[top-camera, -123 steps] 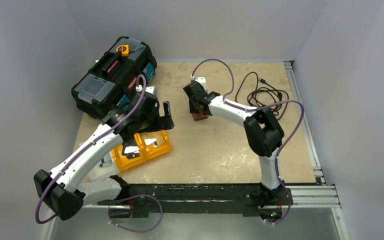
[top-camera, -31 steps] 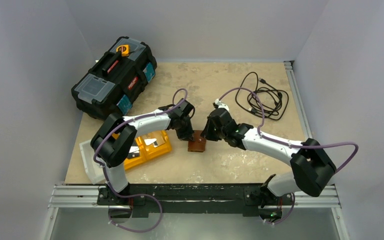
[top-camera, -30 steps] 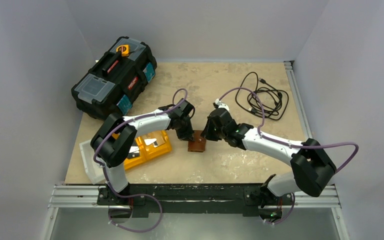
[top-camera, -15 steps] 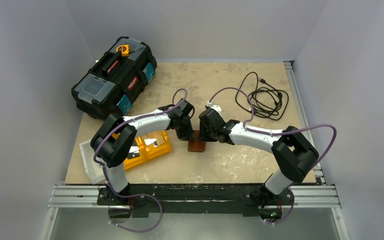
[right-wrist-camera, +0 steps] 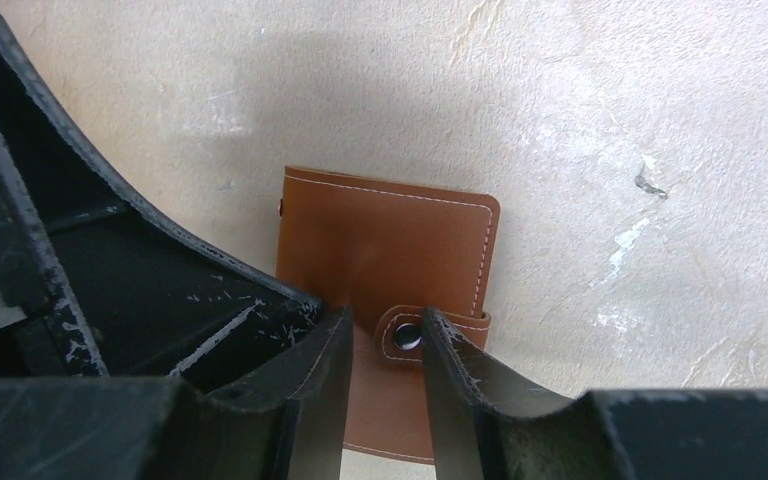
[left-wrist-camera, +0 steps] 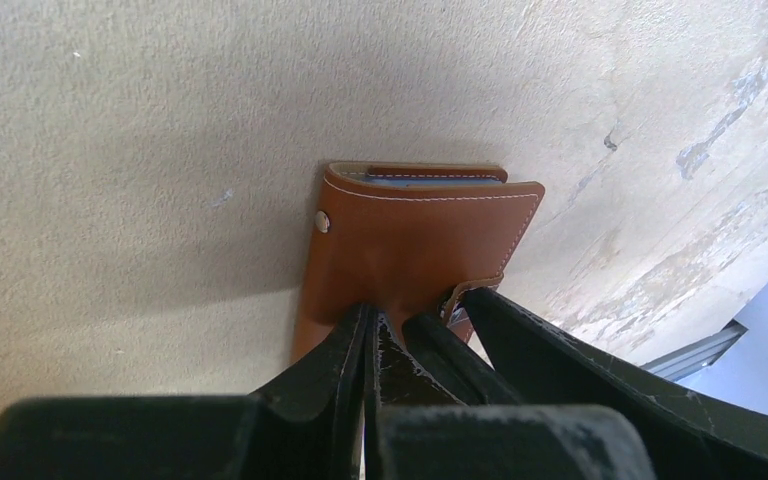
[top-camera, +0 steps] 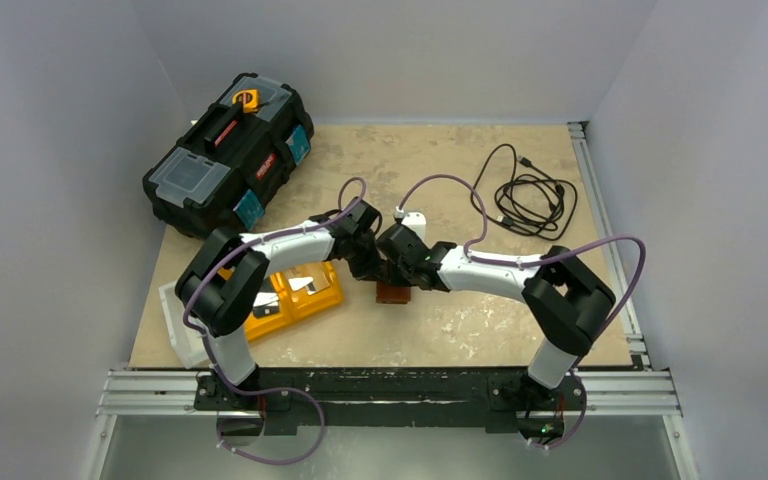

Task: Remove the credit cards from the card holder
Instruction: Open the card holder at the center of the board.

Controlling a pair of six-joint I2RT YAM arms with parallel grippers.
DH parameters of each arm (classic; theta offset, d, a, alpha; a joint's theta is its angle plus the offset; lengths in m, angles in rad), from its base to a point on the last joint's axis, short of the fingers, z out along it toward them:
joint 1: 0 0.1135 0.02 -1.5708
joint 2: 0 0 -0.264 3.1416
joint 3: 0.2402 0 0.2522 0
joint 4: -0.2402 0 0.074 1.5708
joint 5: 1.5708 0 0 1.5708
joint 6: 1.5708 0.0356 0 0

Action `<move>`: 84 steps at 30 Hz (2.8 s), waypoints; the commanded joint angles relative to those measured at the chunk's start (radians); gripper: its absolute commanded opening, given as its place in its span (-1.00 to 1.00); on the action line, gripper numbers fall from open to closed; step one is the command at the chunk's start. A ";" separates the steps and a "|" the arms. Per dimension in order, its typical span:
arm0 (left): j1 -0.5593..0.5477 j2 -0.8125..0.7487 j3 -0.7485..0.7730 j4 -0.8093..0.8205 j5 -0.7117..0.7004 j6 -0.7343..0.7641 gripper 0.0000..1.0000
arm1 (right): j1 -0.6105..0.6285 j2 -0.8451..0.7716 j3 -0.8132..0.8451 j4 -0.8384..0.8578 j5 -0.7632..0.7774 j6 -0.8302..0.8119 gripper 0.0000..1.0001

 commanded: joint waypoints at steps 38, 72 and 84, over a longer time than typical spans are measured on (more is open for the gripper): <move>-0.007 0.008 0.111 -0.209 -0.143 0.038 -1.00 | -0.174 -0.311 -0.142 0.081 -0.242 0.005 -1.00; -0.060 -0.237 0.022 -0.226 -0.120 0.218 -0.32 | -0.221 -0.482 -0.334 -0.086 -0.194 0.048 -1.00; -0.108 -0.129 0.080 -0.227 -0.134 0.199 -0.37 | -0.296 -0.318 -0.397 0.022 -0.141 0.043 -1.00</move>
